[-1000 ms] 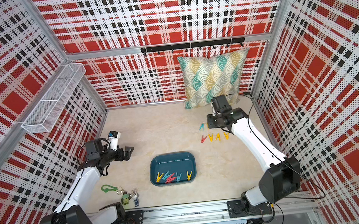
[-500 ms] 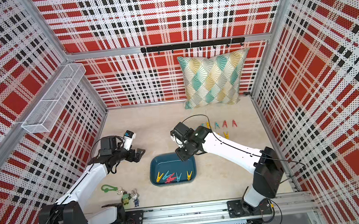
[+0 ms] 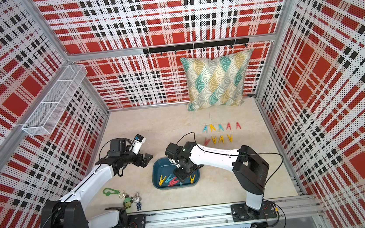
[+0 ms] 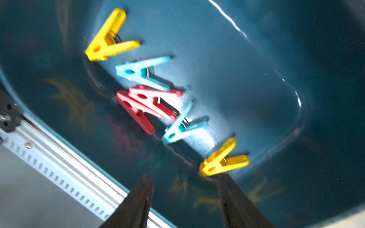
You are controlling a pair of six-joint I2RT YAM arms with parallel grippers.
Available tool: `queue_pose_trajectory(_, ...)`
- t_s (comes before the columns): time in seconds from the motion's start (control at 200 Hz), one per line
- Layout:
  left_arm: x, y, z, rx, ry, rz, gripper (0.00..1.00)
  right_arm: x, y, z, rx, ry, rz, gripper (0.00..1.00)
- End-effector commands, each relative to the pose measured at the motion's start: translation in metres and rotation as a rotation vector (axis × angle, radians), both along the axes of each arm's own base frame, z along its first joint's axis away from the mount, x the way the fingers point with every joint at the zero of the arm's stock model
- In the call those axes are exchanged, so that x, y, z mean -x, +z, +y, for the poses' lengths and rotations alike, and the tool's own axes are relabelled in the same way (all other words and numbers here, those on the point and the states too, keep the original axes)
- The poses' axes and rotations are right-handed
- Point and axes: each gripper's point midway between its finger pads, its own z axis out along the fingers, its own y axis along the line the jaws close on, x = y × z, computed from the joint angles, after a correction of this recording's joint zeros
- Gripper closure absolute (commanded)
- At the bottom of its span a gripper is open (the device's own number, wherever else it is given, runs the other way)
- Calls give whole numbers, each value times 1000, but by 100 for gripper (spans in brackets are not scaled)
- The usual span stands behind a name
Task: Take the clothespins out of the storage box
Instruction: Pick up the clothespin from the storage box.
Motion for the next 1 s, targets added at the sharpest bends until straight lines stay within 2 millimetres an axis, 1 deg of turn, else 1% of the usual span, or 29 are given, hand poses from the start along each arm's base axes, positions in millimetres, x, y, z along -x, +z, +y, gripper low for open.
queue_pose_trajectory(0.0, -10, 12, 6, -4, 21, -29, 0, -1, 2, 31, -117, -53, 22, 41)
queue_pose_trajectory(0.095, -17, 17, 23, 20, 90, -33, 0, -5, -3, 44, -135, -102, 31, 43)
queue_pose_trajectory(0.215, -22, 23, 51, 67, 177, -39, 0, -7, -13, 55, -148, -182, 72, 43)
queue_pose_trajectory(0.316, -22, 26, 63, 72, 208, -55, 0, -9, -21, 63, -140, -221, 96, 43)
queue_pose_trajectory(0.496, -22, 25, 65, 59, 213, -64, 0, -14, -34, 75, -133, -277, 130, 43)
queue_pose_trajectory(0.581, -22, 23, 64, 57, 209, -59, 0, -15, -41, 77, -117, -300, 144, 41)
queue_pose_trajectory(0.676, -22, 24, 63, 55, 206, -63, 0, -15, -53, 74, -75, -324, 155, 40)
queue_pose_trajectory(0.832, -21, 27, 63, 54, 205, -72, 0, -18, -68, 61, 4, -368, 140, 41)
queue_pose_trajectory(0.917, -21, 29, 63, 54, 205, -79, 0, -21, -73, 57, 37, -382, 125, 43)
queue_pose_trajectory(0.992, -21, 30, 63, 53, 205, -83, 0, -25, -74, 56, 50, -390, 109, 48)
